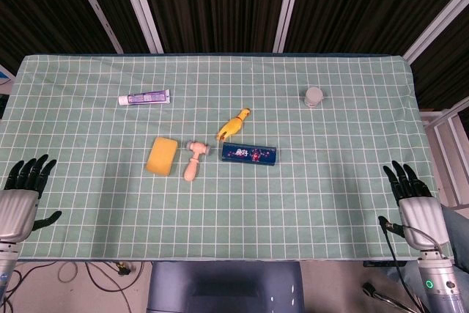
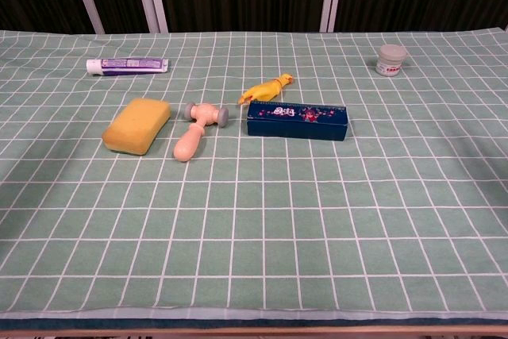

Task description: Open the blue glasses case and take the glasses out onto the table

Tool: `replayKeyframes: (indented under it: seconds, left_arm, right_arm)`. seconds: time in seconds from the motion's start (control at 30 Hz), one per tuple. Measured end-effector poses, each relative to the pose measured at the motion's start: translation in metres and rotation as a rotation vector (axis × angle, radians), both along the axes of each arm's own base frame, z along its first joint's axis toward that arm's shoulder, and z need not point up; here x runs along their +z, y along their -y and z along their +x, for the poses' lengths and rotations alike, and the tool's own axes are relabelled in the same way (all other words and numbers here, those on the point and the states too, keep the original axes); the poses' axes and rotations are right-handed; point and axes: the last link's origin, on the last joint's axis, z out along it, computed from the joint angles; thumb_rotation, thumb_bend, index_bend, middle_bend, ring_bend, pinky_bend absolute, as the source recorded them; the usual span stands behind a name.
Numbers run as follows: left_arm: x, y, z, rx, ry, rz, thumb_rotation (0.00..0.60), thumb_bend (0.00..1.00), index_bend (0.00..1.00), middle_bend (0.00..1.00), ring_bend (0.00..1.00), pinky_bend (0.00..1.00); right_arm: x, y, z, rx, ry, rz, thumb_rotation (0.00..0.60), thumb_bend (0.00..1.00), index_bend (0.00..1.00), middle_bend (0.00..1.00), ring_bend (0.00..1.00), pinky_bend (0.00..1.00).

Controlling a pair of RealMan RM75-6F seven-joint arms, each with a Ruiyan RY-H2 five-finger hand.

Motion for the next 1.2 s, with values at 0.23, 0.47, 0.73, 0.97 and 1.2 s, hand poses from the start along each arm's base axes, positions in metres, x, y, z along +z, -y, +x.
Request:
replayKeyframes:
  seconds: [0.23, 0.47, 0.73, 0.97, 1.2]
  left_arm:
    - [0.001, 0.001, 0.001, -0.005, 0.004, 0.002, 0.6, 0.0, 0.0, 0.0, 0.0, 0.0]
    - [0.001, 0.0, -0.001, 0.0, 0.007, 0.0, 0.6, 0.0, 0.0, 0.0, 0.0, 0.0]
    - [0.002, -0.001, -0.002, 0.01, 0.015, -0.004, 0.6, 0.0, 0.0, 0.0, 0.0, 0.0]
    - [0.001, -0.001, -0.001, 0.008, -0.001, -0.011, 0.6, 0.0, 0.0, 0.0, 0.0, 0.0]
    - [0.002, -0.001, -0.001, 0.008, -0.006, -0.01, 0.6, 0.0, 0.0, 0.0, 0.0, 0.0]
  right_arm:
    - [0.0, 0.0, 0.001, -0.005, 0.004, 0.001, 0.6, 0.02, 0.0, 0.0, 0.0, 0.26]
    - [-0.003, 0.002, 0.003, -0.019, 0.015, 0.01, 0.6, 0.02, 0.0, 0.0, 0.0, 0.26]
    - [-0.012, 0.007, 0.013, -0.047, 0.013, 0.059, 0.6, 0.03, 0.0, 0.0, 0.0, 0.26]
    - [-0.027, 0.029, 0.039, -0.075, -0.006, 0.141, 0.6, 0.05, 0.0, 0.0, 0.0, 0.26]
    - [-0.043, 0.064, 0.089, -0.061, -0.01, 0.209, 0.6, 0.08, 0.0, 0.0, 0.0, 0.26]
